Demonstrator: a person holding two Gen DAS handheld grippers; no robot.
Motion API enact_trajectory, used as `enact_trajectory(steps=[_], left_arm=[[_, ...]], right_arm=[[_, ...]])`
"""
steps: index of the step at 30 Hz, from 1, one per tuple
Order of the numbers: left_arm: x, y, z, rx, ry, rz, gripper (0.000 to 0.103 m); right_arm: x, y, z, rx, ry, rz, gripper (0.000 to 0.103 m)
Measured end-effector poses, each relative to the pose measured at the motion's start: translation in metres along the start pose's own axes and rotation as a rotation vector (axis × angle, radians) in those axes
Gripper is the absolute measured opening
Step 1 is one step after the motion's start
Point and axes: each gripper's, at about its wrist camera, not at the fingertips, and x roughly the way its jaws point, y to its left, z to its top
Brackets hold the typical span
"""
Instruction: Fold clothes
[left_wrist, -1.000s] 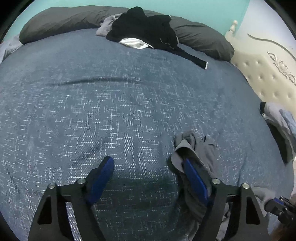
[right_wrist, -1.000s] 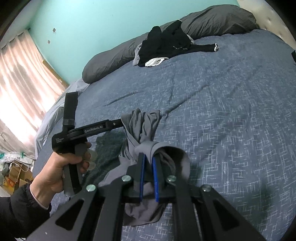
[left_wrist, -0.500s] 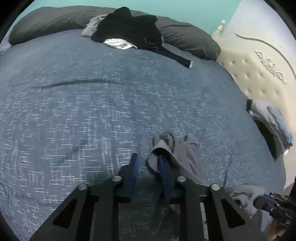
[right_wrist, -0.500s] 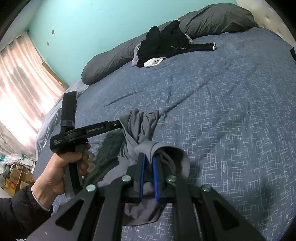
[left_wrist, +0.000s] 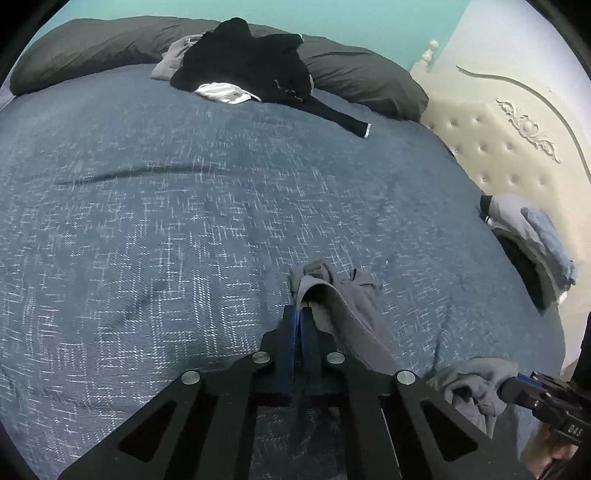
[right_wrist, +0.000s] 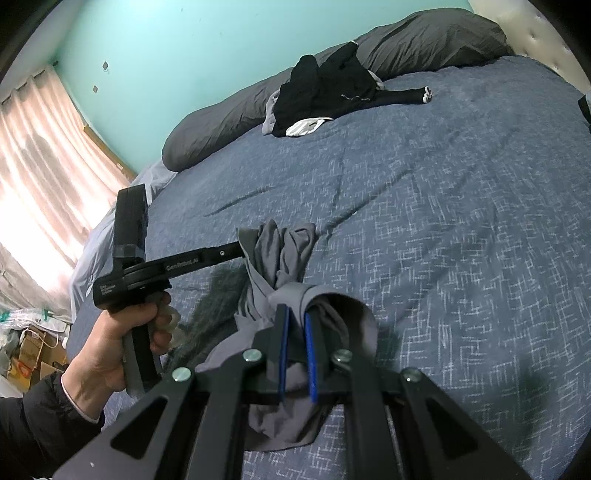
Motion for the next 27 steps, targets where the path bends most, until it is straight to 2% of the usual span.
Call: enact_trajectory(steps=[7, 14, 22, 27], left_arm=[[-0.024, 0.002, 0.003, 0.009, -0.038, 0.007, 0.002], [-0.069, 0.012, 0.008, -0.017, -0.128, 0.026, 0.002], [-0.141, 0.046, 0.009, -0.066, -0.247, 0.1, 0.002], [-0.186, 0.06, 0.005, -0.081, -0.31, 0.123, 0.002]], right_arm=[[-0.007, -0.004, 0.007, 0.005, -0.028, -0.014, 0.009], [-0.016, -0.008, 0.014, 0.017, -0.075, -0.025, 0.009], [-0.028, -0.001, 0.023, 0.027, -0.142, 0.008, 0.009], [-0.037, 0.013, 0.027, 0.028, -0.199, 0.08, 0.009]])
